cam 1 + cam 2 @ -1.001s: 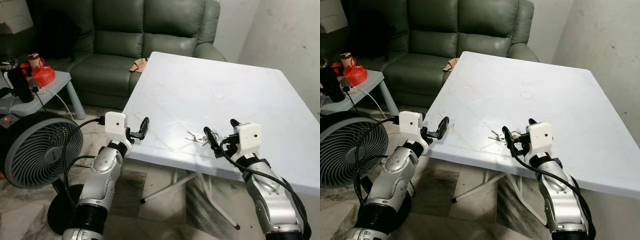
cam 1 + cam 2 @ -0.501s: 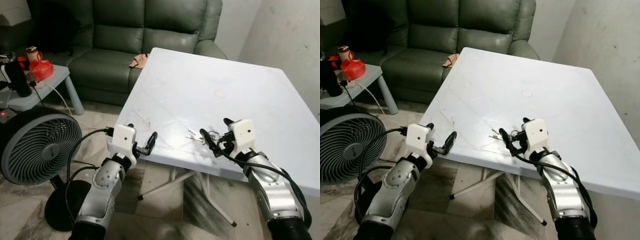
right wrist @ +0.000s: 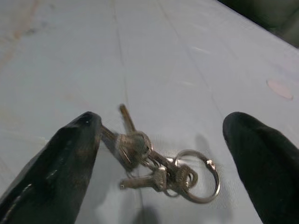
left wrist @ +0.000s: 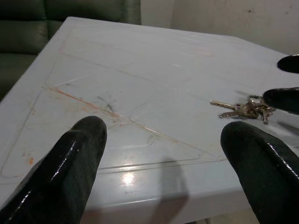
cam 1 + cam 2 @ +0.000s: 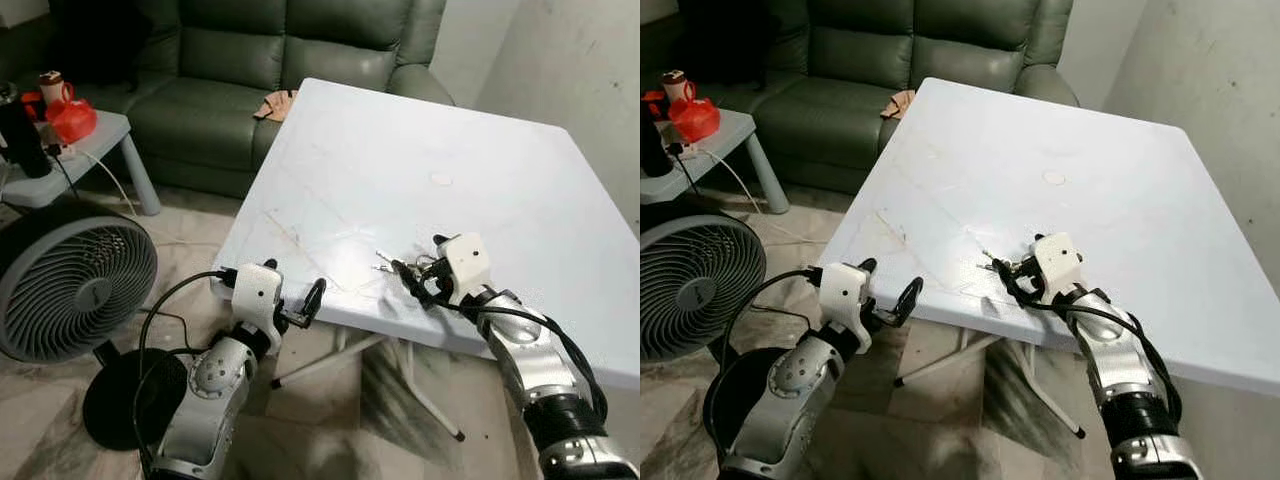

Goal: Hang keys on a hook

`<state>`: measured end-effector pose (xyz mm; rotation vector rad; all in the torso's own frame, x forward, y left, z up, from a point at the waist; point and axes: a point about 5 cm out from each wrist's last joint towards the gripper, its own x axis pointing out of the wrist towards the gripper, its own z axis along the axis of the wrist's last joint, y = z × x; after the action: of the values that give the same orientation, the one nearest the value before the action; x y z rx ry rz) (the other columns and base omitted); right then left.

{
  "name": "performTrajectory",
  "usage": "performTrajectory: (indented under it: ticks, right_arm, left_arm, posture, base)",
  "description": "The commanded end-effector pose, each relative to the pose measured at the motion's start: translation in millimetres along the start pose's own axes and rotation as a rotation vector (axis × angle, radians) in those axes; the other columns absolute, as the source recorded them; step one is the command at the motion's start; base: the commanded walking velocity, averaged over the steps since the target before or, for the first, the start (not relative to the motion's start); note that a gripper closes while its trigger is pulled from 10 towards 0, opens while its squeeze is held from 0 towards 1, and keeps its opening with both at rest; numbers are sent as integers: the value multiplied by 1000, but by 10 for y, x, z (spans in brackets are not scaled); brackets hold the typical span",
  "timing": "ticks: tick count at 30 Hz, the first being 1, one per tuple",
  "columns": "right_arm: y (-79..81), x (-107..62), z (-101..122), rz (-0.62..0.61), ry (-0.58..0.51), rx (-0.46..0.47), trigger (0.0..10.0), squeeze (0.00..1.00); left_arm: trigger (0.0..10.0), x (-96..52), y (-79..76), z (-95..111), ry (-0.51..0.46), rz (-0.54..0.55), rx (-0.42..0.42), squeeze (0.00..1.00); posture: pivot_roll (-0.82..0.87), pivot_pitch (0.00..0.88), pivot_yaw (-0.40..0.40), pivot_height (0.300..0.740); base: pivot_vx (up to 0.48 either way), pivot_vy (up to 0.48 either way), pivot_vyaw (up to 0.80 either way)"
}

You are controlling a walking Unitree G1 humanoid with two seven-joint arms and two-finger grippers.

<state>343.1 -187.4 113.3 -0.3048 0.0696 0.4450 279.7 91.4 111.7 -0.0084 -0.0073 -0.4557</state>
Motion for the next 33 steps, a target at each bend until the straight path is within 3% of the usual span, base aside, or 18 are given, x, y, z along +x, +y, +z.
performTrajectory:
  ticks: [1, 6, 7, 8, 9, 10, 11, 12, 13, 33]
  right_arm:
    - [-40, 7, 9, 4, 3, -23, 10000, 0]
    - [-51, 37, -50, 13, 26, -1, 9294, 0]
    - [-45, 42, -57, 18, 23, 2, 6392, 0]
    - [-45, 42, -57, 18, 23, 2, 6392, 0]
    - [-34, 50, -70, 23, 21, 3, 4392, 0]
    - [-24, 53, -77, 28, 18, 10, 3451, 0]
    - [-18, 55, -82, 30, 16, 15, 3451, 0]
    - [-12, 57, -85, 32, 13, 19, 706, 0]
    - [-2, 61, -93, 29, 14, 26, 0, 0]
    - [52, 152, -125, 49, 50, 140, 0, 0]
  left_arm:
    - [10000, -6, -57, 31, -7, -18, -7, 0]
    - [10000, -8, -95, 52, -7, -26, 2, 0]
    - [10000, -9, -100, 55, -7, -28, 2, 0]
    - [10000, -9, -100, 55, -7, -28, 2, 0]
    - [10000, -9, -103, 57, -5, -29, 2, 0]
    - [10000, -13, -104, 60, -5, -29, 2, 0]
    - [10000, -15, -104, 62, -5, -29, 2, 0]
    - [10000, -17, -105, 64, -4, -29, 3, 0]
    - [10000, -18, -106, 67, -4, -29, 3, 0]
    - [10000, -33, -119, 78, 1, -20, 9, 0]
  posture:
    - [39, 110, -103, 711]
    - [41, 116, -100, 711]
    - [41, 116, -100, 711]
    - [41, 116, -100, 711]
    - [41, 116, -100, 711]
    - [47, 123, -100, 711]
    - [47, 123, -100, 711]
    - [47, 123, -100, 711]
    - [47, 123, -100, 711]
    - [67, 121, -104, 711]
  base:
    - [0, 0, 0]
    - [0, 0, 0]
    - [0, 0, 0]
    - [0, 0, 0]
    - [0, 0, 0]
    - [0, 0, 0]
    - [0, 0, 0]
    - [0, 0, 0]
    - [0, 0, 0]
    - [0, 0, 0]
